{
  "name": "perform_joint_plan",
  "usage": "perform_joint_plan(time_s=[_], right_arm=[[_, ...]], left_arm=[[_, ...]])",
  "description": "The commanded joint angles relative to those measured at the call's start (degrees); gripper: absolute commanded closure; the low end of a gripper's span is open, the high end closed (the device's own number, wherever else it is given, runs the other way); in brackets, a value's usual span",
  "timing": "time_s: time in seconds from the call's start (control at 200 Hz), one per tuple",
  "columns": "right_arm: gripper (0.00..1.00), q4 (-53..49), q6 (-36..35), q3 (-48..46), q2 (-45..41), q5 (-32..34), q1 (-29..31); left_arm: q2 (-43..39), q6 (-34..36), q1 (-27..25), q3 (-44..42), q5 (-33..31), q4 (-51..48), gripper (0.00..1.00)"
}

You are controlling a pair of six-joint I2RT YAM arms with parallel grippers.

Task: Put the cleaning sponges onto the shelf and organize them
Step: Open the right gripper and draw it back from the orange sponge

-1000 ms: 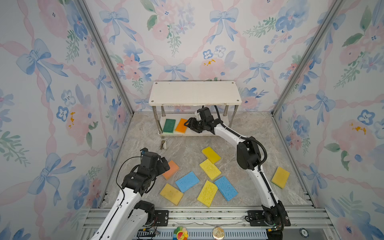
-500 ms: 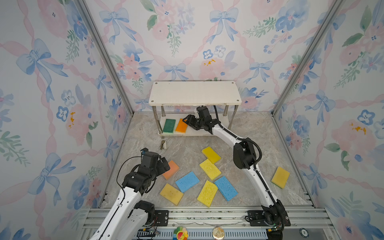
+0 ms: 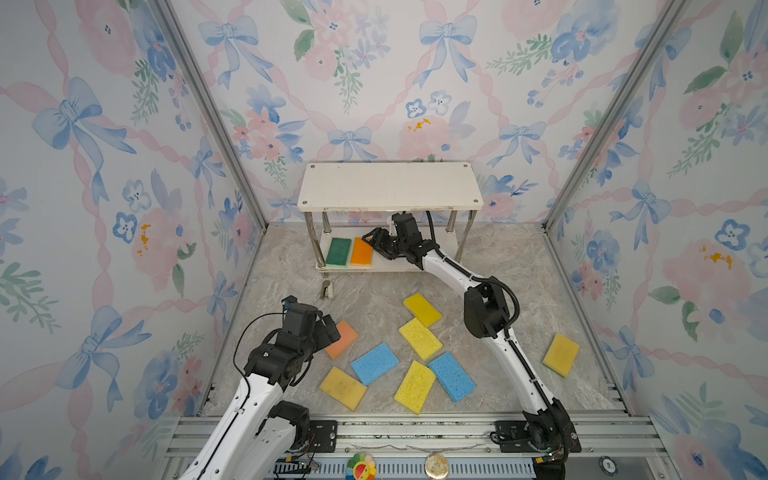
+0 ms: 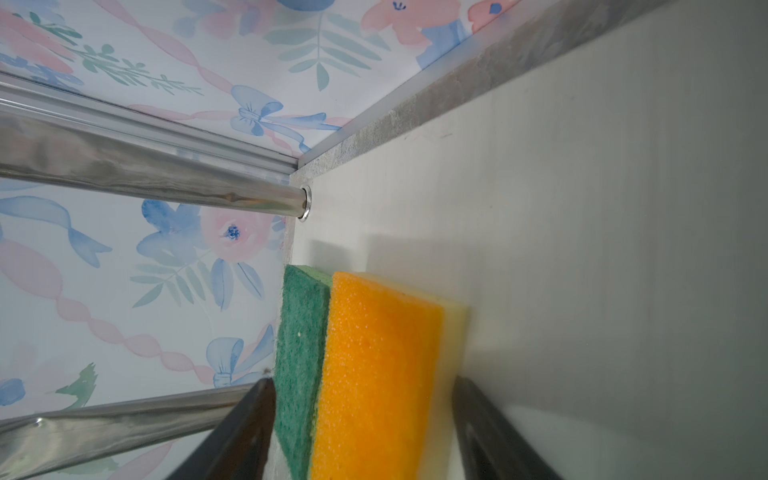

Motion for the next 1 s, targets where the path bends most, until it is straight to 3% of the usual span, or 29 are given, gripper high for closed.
perform_joint_plan(time_s=[0.0,0.69,0.995], right_arm=[[0.29,-1.86,1.61,0.85,3.16,-0.34,0.61],[0.29,-0.89,4.24,-1.77,1.50,2.00,2.06],[0.29,-2.07,-4.19,-9.62,-9.07,4.91,0.78]], left_arm=[[0.14,1.14,-0.29,1.30,-0.78,-1.24,0.02],[-0.20,1.01,-0.38,1.25,-0.87,-1.17,0.02],[-0.87,0.18,-0.56,1.45,-0.76,-0.76,0.02]])
